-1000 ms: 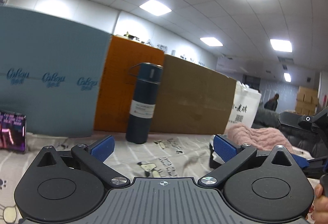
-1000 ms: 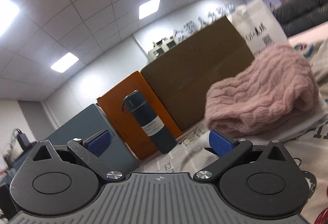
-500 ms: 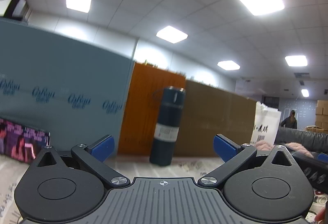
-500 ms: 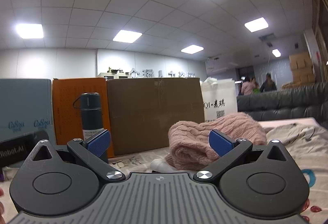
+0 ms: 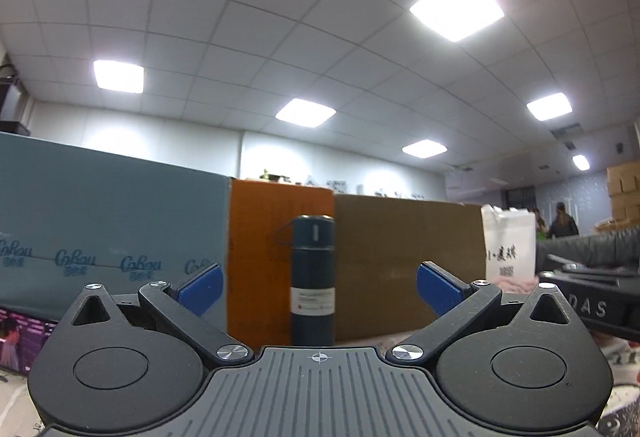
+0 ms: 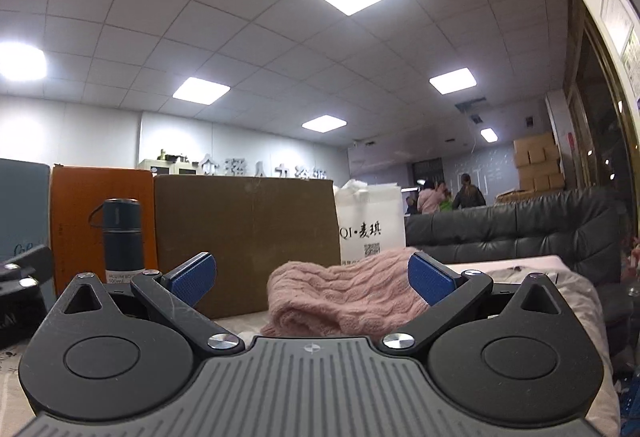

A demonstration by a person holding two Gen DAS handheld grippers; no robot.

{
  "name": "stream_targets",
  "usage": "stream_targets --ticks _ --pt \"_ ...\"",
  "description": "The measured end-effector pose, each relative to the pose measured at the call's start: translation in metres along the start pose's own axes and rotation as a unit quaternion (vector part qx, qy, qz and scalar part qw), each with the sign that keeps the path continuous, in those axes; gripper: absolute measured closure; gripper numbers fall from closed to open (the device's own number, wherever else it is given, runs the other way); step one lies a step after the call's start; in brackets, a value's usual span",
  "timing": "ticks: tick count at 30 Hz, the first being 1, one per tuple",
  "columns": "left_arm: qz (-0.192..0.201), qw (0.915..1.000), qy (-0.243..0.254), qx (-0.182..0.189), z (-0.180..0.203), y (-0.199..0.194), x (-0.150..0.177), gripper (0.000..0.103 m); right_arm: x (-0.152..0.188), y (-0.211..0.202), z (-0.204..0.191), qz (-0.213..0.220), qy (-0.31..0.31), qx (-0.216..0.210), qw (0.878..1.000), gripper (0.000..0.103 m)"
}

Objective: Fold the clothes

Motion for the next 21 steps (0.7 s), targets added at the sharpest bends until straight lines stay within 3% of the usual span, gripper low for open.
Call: stream_targets --ticks 21 --pt "-0.012 0.9999 -0.004 -0.005 -0.002 -0.002 0.000 0.000 0.003 0.014 0.000 -0.036 0.009 -0.027 0.999 0.000"
Point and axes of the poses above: each gripper's, at about its wrist camera, not at the fingertips, and y roughly the way its jaws point, z to its right, x to its underside, the point moved 1 cm from there along y, roughly the way its jaws point, and after that the axes turned 4 degrees about -z, right-handed, at the moved point
